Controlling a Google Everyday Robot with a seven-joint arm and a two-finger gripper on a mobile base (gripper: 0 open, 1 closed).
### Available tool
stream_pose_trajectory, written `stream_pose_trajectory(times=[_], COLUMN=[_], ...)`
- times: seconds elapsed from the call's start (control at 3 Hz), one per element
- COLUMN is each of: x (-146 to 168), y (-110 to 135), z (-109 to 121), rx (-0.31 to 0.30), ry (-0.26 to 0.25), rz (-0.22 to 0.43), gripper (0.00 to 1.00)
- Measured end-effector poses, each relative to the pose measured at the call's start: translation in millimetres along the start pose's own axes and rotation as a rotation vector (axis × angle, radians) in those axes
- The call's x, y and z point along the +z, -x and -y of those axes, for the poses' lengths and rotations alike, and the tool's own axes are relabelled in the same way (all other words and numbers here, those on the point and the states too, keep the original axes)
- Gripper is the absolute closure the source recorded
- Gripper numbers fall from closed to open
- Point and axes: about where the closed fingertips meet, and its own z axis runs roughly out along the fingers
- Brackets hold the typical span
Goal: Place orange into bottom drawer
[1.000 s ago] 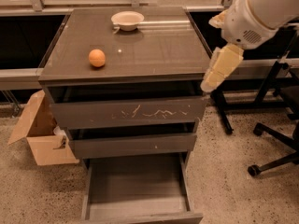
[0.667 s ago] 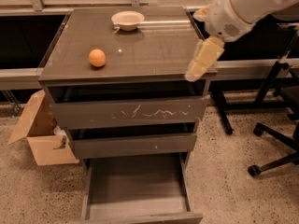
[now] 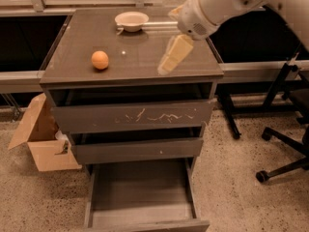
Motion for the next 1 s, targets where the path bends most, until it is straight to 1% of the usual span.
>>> stream_pose_trajectory(times=[0.33, 0.67, 1.0], x=[39.5, 39.6, 64.5], y=[23.5, 23.6, 27.8], z=[1.2, 1.2, 11.2], rx=[0.015, 0.015, 0.009], ry=[0.039, 0.039, 0.067], rz=[0.062, 0.062, 0.120], gripper=[0.00, 0.00, 0.00])
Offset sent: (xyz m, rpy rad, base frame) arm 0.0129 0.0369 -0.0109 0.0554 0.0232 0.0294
